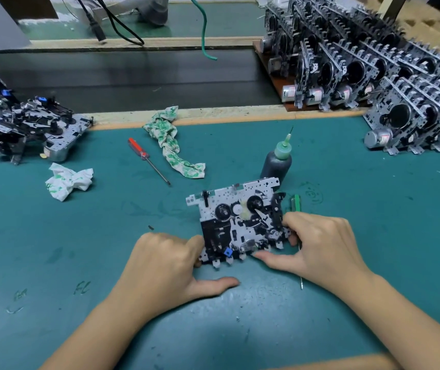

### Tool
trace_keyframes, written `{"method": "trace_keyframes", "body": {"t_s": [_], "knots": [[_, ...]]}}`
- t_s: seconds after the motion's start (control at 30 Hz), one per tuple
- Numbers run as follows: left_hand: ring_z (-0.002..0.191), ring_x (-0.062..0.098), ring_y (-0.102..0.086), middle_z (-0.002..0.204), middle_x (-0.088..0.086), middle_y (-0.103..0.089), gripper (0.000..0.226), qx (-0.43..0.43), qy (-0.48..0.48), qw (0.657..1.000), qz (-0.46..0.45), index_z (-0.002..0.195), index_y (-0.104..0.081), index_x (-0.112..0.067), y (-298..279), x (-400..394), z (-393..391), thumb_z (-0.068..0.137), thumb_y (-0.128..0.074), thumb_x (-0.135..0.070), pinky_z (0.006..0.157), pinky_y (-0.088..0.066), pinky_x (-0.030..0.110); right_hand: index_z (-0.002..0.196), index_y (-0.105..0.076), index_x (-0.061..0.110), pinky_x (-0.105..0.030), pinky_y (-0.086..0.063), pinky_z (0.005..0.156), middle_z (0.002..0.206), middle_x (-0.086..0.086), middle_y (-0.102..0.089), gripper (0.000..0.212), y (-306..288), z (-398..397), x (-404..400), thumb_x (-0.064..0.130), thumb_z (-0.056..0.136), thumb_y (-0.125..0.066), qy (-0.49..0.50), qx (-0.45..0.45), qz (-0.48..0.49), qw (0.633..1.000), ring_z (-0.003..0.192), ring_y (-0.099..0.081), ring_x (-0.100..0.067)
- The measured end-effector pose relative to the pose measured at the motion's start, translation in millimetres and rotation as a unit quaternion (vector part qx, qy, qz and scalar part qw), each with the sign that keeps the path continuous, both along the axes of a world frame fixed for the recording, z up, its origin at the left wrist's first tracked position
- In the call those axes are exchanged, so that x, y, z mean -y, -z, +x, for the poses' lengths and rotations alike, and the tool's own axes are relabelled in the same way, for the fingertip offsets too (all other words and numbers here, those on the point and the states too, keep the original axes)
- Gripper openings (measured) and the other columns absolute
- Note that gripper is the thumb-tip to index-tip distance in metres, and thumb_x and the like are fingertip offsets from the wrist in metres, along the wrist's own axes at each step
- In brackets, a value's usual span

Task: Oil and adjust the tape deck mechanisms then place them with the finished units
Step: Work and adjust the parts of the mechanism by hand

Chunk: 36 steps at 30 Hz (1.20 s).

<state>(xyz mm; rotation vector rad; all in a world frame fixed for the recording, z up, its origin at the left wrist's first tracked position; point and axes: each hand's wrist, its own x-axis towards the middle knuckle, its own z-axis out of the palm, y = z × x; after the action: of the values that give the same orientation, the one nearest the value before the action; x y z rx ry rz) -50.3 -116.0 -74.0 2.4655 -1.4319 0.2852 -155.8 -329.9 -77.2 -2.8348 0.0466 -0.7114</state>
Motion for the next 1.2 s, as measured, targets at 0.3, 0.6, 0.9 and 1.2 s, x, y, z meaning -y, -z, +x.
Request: {"method": "trace_keyframes", "body": {"t_s": [0.3, 0.6, 0.9, 1.2], "knots": [[0.026, 0.022, -0.038, 0.031, -0.001, -0.034, 0.065, -0.011, -0.037, 0.999, -0.006, 0.047, -0.044, -0.011, -3.0, -2.1, 4.7, 0.069, -0.045, -0.073, 0.038, -0.023, 0.021, 0.058, -0.051, 0.007, -0.022, -0.029, 0.035, 0.048, 0.003, -0.040, 0.052, 0.3, 1.5, 2.7, 0.055, 0.079, -0.054, -0.043, 0.005, -0.010, 0.999, 0.041, -0.035, -0.015], [0.025, 0.023, -0.035, 0.030, 0.002, -0.032, 0.055, 0.028, -0.075, 0.996, -0.045, 0.045, -0.038, -0.014, 0.7, 2.6, 3.6, 0.075, -0.047, -0.059, 0.042, -0.019, 0.019, 0.057, -0.051, 0.009, -0.018, -0.026, 0.042, 0.050, 0.007, -0.043, 0.053, 1.4, 0.5, 4.7, 0.060, 0.070, -0.059, -0.061, -0.004, 0.033, 0.998, 0.044, -0.031, -0.010], [0.028, 0.024, -0.043, 0.030, 0.002, -0.036, 0.068, -0.033, -0.130, 0.990, -0.046, 0.042, -0.049, -0.012, 0.7, 7.7, -3.7, 0.063, -0.046, -0.077, 0.041, -0.025, 0.020, 0.057, -0.052, 0.010, -0.021, -0.033, 0.038, 0.047, 0.008, -0.043, 0.053, 2.7, 1.6, 2.3, 0.060, 0.075, -0.055, -0.035, -0.001, 0.026, 0.999, 0.040, -0.039, -0.014], [0.030, 0.024, -0.042, 0.030, 0.001, -0.034, 0.072, -0.068, -0.103, 0.992, -0.034, 0.048, -0.061, -0.017, 2.0, 8.0, 2.4, 0.054, -0.043, -0.087, 0.038, -0.031, 0.022, 0.055, -0.047, 0.012, -0.021, -0.031, 0.037, 0.045, 0.007, -0.041, 0.053, 1.8, 1.1, 0.1, 0.060, 0.076, -0.054, -0.030, -0.004, 0.016, 0.999, 0.038, -0.039, -0.014]]}}
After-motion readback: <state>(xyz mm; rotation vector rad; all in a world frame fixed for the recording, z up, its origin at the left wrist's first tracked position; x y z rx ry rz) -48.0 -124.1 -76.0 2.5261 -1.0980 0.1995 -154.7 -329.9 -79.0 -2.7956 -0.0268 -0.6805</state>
